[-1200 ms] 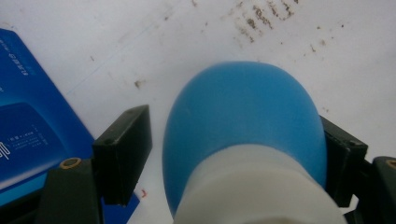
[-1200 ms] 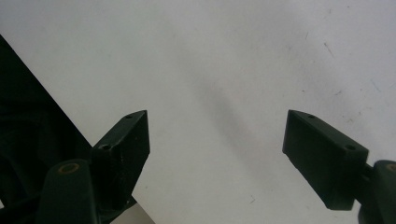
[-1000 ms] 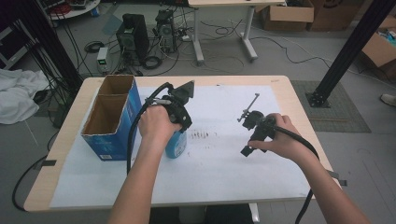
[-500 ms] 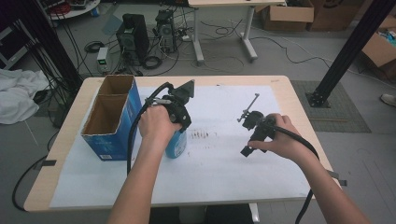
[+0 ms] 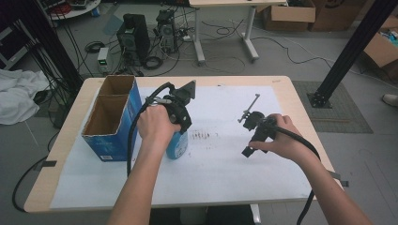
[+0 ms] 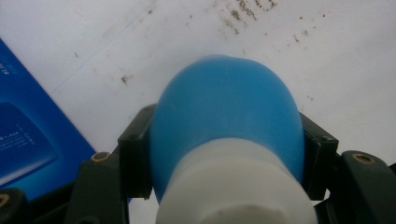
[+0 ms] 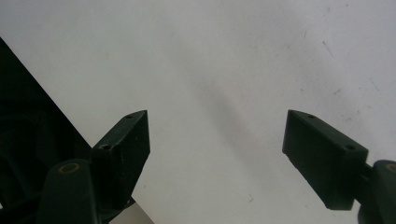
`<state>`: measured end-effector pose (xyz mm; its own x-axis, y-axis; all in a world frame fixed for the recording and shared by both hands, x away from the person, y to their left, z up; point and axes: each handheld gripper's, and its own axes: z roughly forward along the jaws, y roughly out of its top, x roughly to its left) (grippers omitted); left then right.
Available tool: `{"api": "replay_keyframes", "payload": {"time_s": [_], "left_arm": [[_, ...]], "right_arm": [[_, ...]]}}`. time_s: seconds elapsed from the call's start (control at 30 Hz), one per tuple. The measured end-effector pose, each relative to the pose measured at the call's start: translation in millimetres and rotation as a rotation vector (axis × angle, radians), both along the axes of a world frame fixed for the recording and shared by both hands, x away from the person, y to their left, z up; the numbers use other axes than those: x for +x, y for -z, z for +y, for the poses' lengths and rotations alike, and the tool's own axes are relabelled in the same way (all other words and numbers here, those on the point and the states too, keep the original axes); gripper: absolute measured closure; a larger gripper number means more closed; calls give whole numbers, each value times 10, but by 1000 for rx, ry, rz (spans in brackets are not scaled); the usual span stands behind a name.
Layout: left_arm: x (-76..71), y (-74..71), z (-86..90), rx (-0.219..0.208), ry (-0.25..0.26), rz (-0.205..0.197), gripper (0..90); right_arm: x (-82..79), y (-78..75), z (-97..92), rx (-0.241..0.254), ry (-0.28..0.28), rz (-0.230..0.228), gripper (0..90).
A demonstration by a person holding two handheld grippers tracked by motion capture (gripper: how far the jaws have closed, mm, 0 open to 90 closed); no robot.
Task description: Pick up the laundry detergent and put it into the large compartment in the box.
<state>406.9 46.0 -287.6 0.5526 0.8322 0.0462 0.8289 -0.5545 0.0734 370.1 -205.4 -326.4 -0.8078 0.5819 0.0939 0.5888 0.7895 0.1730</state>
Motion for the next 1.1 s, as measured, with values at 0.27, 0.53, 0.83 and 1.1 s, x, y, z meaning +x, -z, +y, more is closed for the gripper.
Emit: {"api": "replay_keyframes", "payload": {"time_s": [0.27, 0.53, 0.83, 1.1], "left_arm": [[-1, -6, 8, 1, 23, 8, 379], [6, -16, 42, -10, 27, 35, 380], [-24, -166, 63, -15, 39, 54, 381], [-44, -504, 147, -20, 38, 52, 381]], "right_arm": [[-1, -8, -8, 2, 4, 5, 235], [2, -15, -7, 2, 0, 1, 236], [17, -4, 10, -3, -5, 6, 237], [32, -22, 25, -4, -1, 5, 238]]}}
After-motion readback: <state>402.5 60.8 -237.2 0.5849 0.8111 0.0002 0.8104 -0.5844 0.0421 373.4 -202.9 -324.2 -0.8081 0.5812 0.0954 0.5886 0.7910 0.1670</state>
